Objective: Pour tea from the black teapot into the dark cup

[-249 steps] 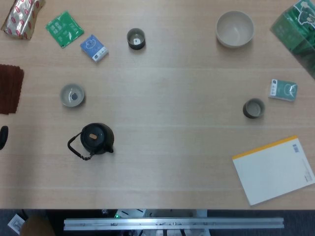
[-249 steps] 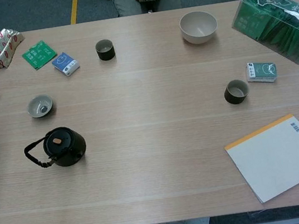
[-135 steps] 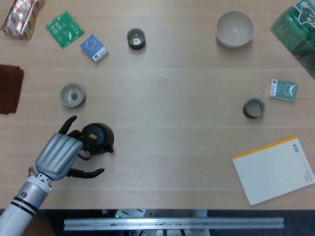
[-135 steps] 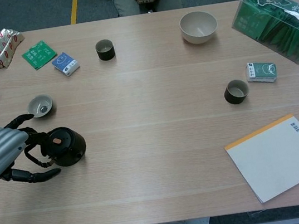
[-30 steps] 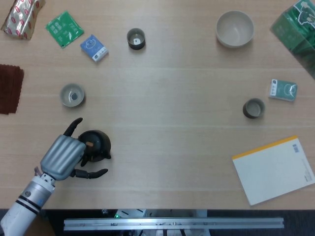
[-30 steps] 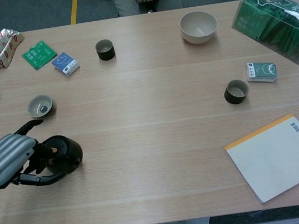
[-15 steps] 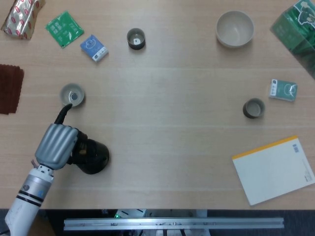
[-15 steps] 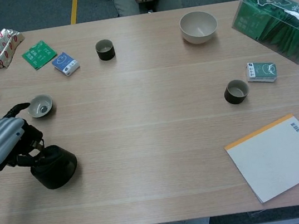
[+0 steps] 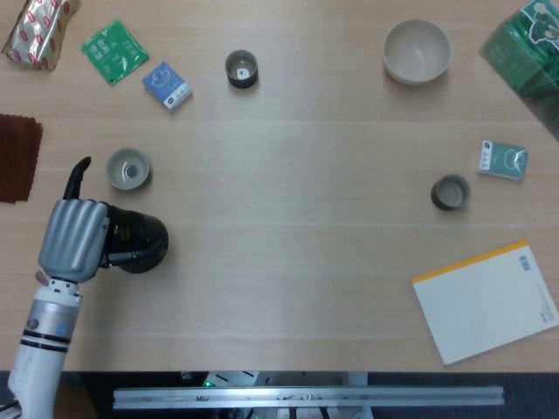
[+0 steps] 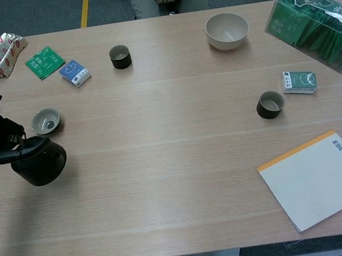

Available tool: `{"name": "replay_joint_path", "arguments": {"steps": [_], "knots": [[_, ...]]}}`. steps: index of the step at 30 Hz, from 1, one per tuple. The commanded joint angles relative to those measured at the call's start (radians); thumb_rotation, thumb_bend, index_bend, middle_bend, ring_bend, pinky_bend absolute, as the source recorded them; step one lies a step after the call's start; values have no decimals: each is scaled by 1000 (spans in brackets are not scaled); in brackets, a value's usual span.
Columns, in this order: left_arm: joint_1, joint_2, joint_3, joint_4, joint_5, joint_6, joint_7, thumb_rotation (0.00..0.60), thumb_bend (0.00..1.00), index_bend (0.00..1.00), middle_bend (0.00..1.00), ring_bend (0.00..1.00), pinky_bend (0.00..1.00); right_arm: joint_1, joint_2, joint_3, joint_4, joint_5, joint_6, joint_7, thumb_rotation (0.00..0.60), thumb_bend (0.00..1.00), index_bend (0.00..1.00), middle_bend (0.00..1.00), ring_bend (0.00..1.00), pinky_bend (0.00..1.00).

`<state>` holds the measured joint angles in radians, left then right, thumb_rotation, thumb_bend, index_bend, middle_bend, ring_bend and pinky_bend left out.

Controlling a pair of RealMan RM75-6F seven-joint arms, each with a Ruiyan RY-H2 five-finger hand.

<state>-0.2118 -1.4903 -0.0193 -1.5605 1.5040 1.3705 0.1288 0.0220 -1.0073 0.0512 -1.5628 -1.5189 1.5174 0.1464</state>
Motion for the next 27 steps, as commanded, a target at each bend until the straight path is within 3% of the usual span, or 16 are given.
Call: {"name": "replay_joint_path", "arguments": {"steps": [1,6,19,23,27], "knots": [[4,-12,-14,2,-6,18,10,197,141,1000,1000,879,0,-1,0,0,1,0,1,1,600,98,254,235,73,91],[6,-25,-29,2,-9,40,16,253,221,1000,1000,886,0,-4,0,-1,4,2,4,6,600,98,254,235,73,91],[10,-32,-43,-2,5,80,15,416,246,999,1000,886,2,-6,-5,-2,16,0,3,13,600,98,254,235,73,91],[11,-29,-41,-4,20,92,19,505,246,992,1000,879,2,-2,-4,-6,17,-8,-4,6,600,98,254,235,73,91],[10,-25,-38,-7,40,105,24,522,246,988,1000,878,2,10,0,-16,13,-27,-22,-15,600,98,254,235,73,91]]}}
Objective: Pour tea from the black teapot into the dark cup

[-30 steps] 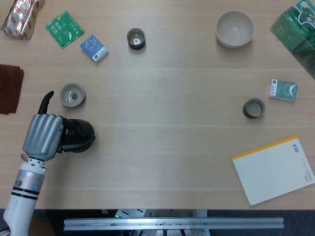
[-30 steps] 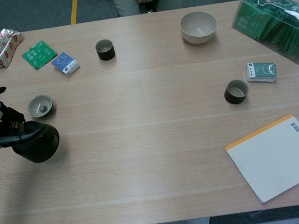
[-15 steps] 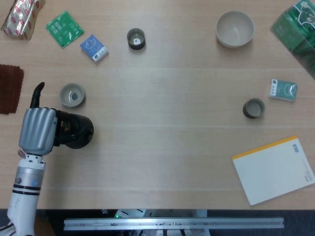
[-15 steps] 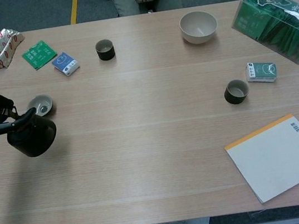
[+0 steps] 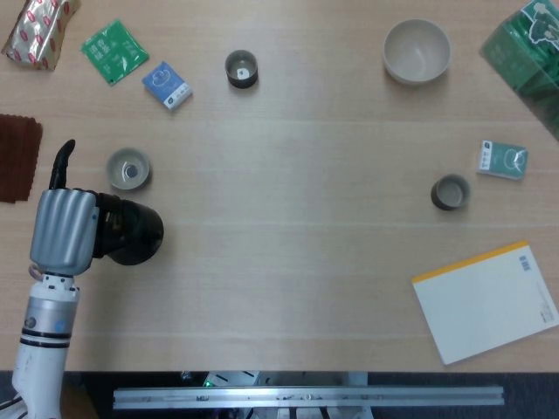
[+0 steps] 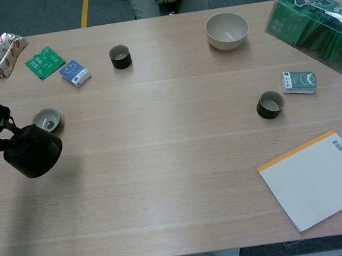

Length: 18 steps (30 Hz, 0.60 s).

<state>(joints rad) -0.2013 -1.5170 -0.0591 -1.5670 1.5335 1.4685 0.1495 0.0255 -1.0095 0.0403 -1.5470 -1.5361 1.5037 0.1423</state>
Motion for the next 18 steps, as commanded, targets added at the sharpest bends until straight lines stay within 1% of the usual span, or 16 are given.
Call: {"name": "replay_joint_path", "arguments": {"steps": [1,5,8,12,18], "knots": [[0,2,3,-1,16,11,6,526,246,987,1000,877,2,10,4,-7,-4,-15,-13,-17,600,98,254,235,73,91],[0,7,8,-8,36,22,12,559,246,984,1000,873,2,26,11,-11,-12,-35,-29,-42,600,98,254,235,73,91],[-1,13,8,-12,52,32,24,571,246,983,1000,873,2,42,18,-16,-22,-50,-49,-68,600,98,254,235,73,91],[-4,24,9,-24,69,40,38,596,246,981,1000,872,2,75,32,-23,-40,-72,-96,-111,600,98,254,234,73,91],[-4,42,12,-45,90,51,52,600,246,976,1000,868,2,121,40,-23,-60,-81,-159,-158,600,98,254,235,73,92]]}}
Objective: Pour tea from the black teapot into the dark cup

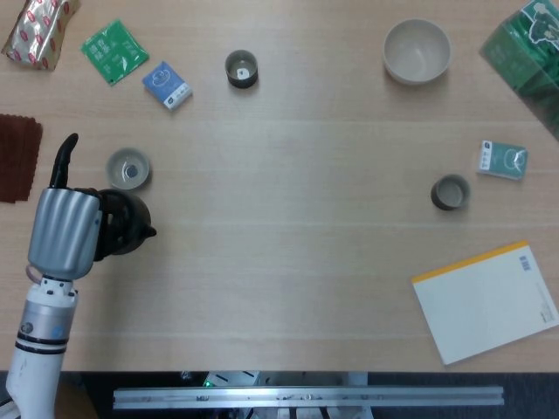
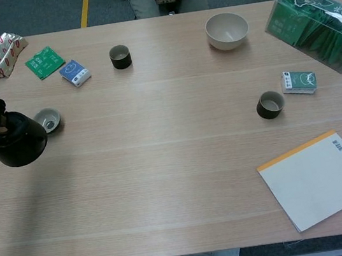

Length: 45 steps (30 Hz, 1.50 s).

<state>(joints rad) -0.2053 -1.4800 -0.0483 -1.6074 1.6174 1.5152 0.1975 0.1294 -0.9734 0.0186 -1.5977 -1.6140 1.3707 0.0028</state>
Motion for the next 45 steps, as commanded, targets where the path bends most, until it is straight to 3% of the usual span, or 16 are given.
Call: {"name": "replay_joint_path", "arguments": {"steps": [1,11,23,33,45], "knots": [[0,7,2,-8,9,6,4,600,246,976,1000,868,2,25,4,-2,-13,-1,-40,-28,600,97,254,235,73,100],[4,32,7,-36,26,17,3,600,246,975,1000,866,2,137,-20,0,-47,44,-240,-159,600,96,254,235,73,121],[22,45,22,-49,46,39,-2,600,246,970,1000,862,2,264,-133,35,-39,173,-421,-359,600,88,254,235,73,121],[32,56,30,-59,49,40,-7,600,246,968,1000,860,2,346,-266,42,15,285,-504,-514,600,86,254,235,73,121],[42,66,32,-55,46,46,-30,600,246,966,1000,859,2,405,-396,25,87,392,-530,-655,600,80,254,235,73,121]]}}
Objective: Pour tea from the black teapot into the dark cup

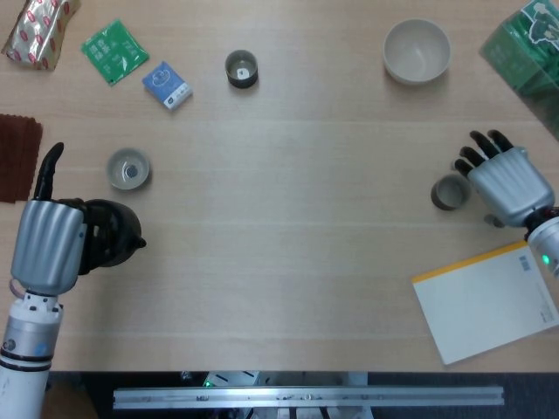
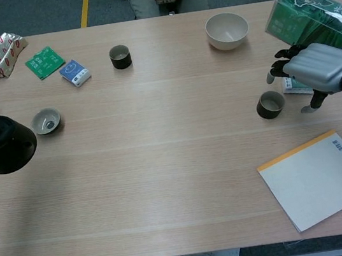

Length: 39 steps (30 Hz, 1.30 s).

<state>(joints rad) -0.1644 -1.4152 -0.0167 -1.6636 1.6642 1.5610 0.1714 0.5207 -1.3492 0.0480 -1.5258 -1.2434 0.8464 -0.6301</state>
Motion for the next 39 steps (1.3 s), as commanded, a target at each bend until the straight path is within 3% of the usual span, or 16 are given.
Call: {"name": "replay_joint_path", "arguments": {"steps": [1,13,18,22,39], "knots": [[2,2,1,2,-1,-1,-6,600,246,966,1000,859,2,18,-28,-6,19,29,-8,-31,600,80,254,235,73,121],[7,14,0,3,-6,-2,-32,600,246,965,1000,858,2,59,-113,-21,95,96,-12,-79,600,88,254,235,73,121],[9,16,0,4,-5,-1,-37,600,246,965,1000,858,2,73,-135,-24,111,111,-11,-80,600,168,257,235,73,121],[10,18,-1,4,-4,-1,-41,600,246,964,1000,858,2,82,-143,-27,118,118,-7,-82,600,224,291,235,78,121],[14,20,-1,6,1,1,-49,600,246,962,1000,855,2,106,-142,-39,89,145,14,-87,600,226,414,240,88,121]]}}
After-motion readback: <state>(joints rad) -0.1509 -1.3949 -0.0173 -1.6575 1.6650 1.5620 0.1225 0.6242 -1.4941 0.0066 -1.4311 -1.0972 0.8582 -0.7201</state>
